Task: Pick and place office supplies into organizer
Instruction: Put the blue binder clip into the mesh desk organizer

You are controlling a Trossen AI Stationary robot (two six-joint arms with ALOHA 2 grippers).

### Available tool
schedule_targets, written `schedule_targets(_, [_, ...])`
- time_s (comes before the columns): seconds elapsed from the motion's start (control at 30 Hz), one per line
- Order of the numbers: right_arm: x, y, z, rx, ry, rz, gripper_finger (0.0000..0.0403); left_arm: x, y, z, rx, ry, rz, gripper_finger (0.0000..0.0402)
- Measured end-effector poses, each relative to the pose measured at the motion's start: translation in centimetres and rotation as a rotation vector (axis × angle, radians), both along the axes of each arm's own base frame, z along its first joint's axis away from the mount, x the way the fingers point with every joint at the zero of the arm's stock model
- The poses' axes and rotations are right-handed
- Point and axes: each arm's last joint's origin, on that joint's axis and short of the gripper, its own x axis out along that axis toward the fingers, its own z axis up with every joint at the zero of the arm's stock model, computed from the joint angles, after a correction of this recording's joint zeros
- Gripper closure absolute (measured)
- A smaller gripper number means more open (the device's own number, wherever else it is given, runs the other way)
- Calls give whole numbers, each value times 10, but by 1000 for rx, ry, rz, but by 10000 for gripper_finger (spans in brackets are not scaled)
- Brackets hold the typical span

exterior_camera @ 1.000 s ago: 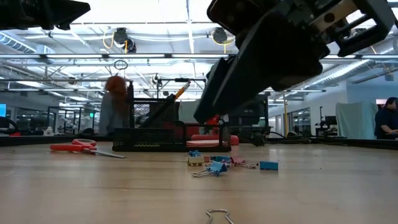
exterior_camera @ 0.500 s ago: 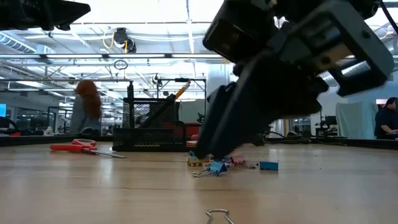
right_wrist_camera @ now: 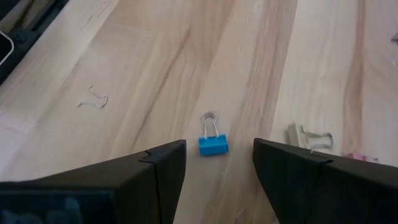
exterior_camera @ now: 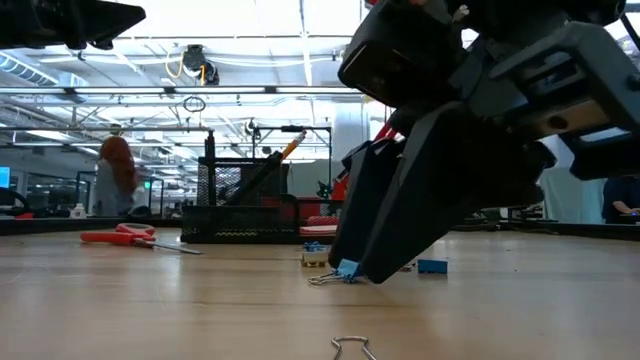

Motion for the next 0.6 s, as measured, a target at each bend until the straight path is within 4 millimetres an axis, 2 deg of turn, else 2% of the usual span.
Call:
schedule_targets(0.2, [5, 2, -7, 23, -33, 5, 227, 0, 0, 0, 0, 0, 0, 366])
schedule_targets(0.6, [2, -1, -9, 36, 36, -14, 227, 0, 0, -1, -4, 6, 3, 366])
